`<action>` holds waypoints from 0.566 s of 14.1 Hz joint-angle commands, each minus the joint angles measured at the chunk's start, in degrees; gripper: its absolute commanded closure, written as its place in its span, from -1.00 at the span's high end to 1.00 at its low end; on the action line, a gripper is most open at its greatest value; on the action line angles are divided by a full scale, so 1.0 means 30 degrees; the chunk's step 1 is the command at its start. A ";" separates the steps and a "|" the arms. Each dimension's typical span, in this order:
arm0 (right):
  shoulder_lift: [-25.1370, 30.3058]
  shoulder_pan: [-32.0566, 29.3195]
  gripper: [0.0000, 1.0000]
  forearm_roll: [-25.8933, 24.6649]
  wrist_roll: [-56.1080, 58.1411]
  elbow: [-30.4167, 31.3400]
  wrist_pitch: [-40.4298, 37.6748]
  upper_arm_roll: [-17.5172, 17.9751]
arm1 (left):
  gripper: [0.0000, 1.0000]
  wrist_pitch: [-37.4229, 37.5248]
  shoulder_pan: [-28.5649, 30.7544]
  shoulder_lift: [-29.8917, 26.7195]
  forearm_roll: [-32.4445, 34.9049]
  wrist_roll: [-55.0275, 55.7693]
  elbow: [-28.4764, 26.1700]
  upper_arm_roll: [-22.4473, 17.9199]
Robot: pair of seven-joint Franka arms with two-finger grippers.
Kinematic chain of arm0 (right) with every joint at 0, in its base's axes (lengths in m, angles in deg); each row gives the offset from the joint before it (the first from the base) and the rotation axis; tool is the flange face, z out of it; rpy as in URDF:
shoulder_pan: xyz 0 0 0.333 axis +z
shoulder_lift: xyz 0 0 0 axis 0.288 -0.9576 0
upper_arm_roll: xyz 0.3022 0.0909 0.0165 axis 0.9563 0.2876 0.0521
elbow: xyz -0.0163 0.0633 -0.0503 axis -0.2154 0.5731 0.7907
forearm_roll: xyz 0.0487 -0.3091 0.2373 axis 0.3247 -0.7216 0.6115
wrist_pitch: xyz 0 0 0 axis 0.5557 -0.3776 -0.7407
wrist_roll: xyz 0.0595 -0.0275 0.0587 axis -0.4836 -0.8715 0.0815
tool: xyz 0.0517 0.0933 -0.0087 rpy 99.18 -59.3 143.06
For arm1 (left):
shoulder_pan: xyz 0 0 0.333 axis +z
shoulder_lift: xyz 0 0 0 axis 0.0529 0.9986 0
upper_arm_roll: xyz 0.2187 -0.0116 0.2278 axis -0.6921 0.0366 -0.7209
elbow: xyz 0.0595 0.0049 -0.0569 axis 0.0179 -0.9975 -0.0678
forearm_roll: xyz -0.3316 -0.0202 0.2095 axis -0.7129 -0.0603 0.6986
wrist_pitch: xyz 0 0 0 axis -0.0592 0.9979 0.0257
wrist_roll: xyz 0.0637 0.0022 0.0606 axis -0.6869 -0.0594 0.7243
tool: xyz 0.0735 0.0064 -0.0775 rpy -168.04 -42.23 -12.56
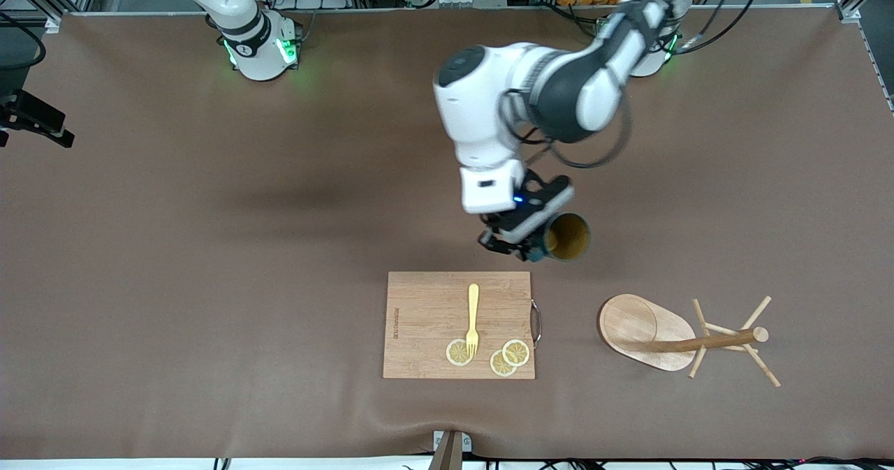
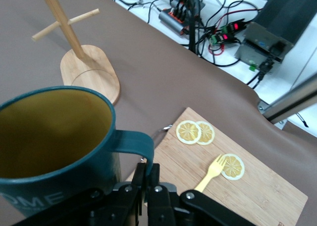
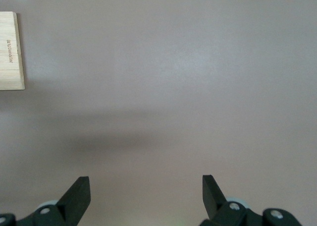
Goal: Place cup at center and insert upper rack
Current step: 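Lift and carry the mug with the left gripper toward the mug tree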
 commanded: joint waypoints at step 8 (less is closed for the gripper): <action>-0.0237 -0.0161 1.00 0.0015 -0.0032 -0.0508 -0.0386 0.0022 | -1.00 0.0006 0.5853 -0.2337 -0.8833 -0.5225 -0.0503 0.0214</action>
